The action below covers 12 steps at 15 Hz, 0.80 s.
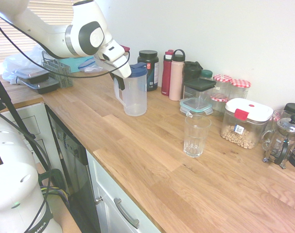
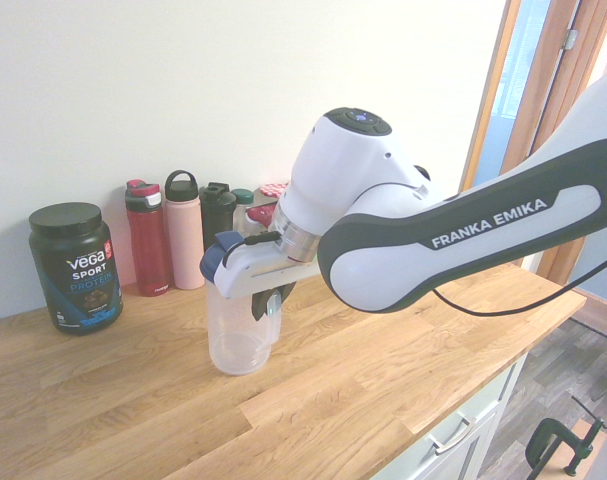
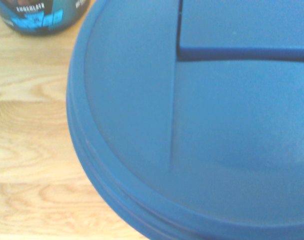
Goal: Pour me some water
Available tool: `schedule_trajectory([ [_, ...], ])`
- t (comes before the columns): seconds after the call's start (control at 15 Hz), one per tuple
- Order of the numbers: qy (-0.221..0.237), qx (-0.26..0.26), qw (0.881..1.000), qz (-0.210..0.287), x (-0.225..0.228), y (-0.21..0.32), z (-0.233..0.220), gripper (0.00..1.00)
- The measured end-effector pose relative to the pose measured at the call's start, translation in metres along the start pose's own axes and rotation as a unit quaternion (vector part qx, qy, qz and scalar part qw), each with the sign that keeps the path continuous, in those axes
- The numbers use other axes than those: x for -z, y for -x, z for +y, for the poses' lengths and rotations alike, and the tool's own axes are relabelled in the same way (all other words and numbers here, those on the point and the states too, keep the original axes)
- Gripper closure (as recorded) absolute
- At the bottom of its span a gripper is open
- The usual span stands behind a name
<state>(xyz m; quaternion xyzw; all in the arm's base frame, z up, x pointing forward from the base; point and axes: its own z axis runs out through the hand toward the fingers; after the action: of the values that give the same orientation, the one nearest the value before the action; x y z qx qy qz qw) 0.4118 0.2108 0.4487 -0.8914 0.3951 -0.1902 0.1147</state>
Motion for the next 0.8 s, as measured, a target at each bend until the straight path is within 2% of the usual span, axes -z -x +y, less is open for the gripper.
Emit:
schedule_trajectory([
  [0.33, -0.001, -0.007, 1.0, -0.006, 0.005, -0.004, -0.002, 0.0],
  [0.8, 0.022, -0.004, 1.0, -0.006, 0.032, 0.001, 0.002, 0.0],
])
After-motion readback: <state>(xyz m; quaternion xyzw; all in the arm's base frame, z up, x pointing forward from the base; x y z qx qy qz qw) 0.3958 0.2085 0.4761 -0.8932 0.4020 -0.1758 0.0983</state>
